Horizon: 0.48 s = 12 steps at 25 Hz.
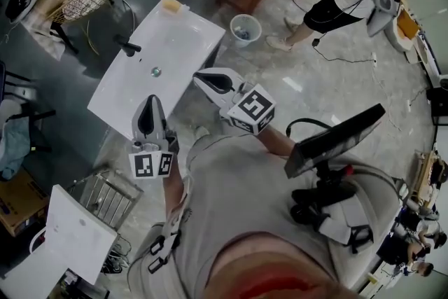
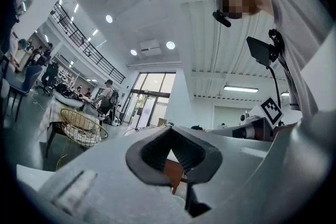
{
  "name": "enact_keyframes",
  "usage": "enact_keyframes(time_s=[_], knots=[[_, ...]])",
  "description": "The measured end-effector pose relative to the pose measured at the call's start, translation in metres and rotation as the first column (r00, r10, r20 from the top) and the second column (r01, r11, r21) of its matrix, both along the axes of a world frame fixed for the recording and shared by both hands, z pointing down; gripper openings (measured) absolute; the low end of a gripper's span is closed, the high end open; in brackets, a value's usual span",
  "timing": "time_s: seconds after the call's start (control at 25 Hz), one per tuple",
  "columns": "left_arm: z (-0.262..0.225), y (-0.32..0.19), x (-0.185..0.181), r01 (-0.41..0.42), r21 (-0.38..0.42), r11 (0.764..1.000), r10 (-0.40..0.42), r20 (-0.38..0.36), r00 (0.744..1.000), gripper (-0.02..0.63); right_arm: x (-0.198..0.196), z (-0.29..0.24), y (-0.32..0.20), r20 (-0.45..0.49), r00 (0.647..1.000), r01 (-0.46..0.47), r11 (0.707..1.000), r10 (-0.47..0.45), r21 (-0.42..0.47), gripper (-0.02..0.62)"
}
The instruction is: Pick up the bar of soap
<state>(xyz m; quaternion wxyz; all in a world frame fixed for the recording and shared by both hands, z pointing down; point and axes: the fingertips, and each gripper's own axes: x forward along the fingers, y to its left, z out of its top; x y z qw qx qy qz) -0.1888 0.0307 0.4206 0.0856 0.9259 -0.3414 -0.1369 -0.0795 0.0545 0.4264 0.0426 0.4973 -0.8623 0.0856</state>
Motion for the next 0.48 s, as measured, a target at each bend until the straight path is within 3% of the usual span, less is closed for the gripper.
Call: enact_keyframes(time_s=[0.24, 0.48], knots=[[0.001, -0.004, -0.001, 0.026, -0.002, 1.000, -0.026, -0.002, 1.000, -0.002, -0.001, 0.003, -0.020, -0.001, 1.000, 0.020, 1.000, -0.020, 0.006, 0.002], [-0.001, -0.016, -0.007, 0.110, 0.006, 0.994, -0.110, 0.022, 0.994, -0.002, -0.008, 0.004, -0.042, 0.017, 0.995, 0.099, 0.995, -0.099, 0.017, 0.002]])
